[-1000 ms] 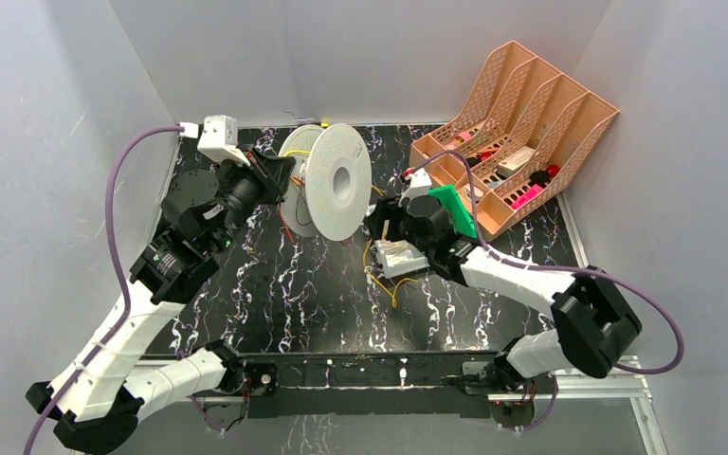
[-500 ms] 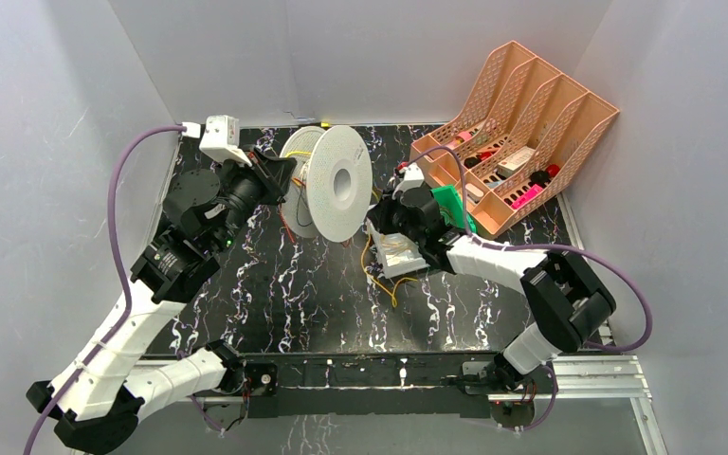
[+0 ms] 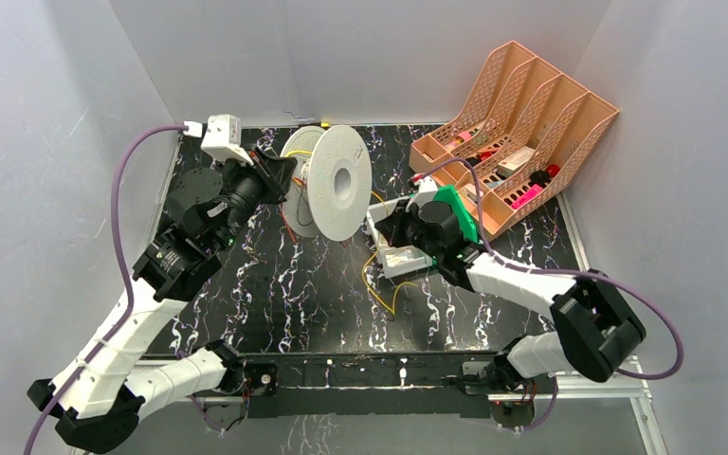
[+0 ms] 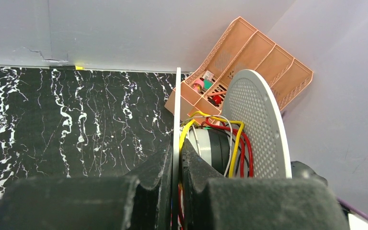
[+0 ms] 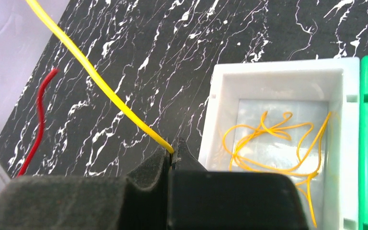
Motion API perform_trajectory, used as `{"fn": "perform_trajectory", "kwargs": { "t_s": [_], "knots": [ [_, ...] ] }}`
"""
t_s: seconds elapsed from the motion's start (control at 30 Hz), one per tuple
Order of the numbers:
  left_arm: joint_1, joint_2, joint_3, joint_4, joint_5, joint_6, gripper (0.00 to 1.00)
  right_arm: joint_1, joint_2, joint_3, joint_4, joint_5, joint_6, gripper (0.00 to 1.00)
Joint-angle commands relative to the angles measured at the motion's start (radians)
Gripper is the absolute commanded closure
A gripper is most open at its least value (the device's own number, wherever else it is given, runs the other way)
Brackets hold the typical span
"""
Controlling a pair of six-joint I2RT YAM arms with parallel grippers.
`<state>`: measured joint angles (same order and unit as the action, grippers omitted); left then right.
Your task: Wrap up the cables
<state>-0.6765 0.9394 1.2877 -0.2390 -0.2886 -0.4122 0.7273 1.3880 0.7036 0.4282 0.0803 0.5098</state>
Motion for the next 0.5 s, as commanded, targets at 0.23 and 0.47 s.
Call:
{"fn": "perform_trajectory", "kwargs": {
  "t_s": [0.23,0.47],
  "knots": [
    [-0.001,0.004,0.057,0.138,-0.025,-0.022,1.00,0.072,-0.140,-0.134,0.010,-0.027,0.032,1.00],
    [-0.001,0.017,0.059,0.146,-0.034,-0.038,1.00,0.149,-0.094,-0.164,0.052,-0.018,0.068,1.00]
  ]
}}
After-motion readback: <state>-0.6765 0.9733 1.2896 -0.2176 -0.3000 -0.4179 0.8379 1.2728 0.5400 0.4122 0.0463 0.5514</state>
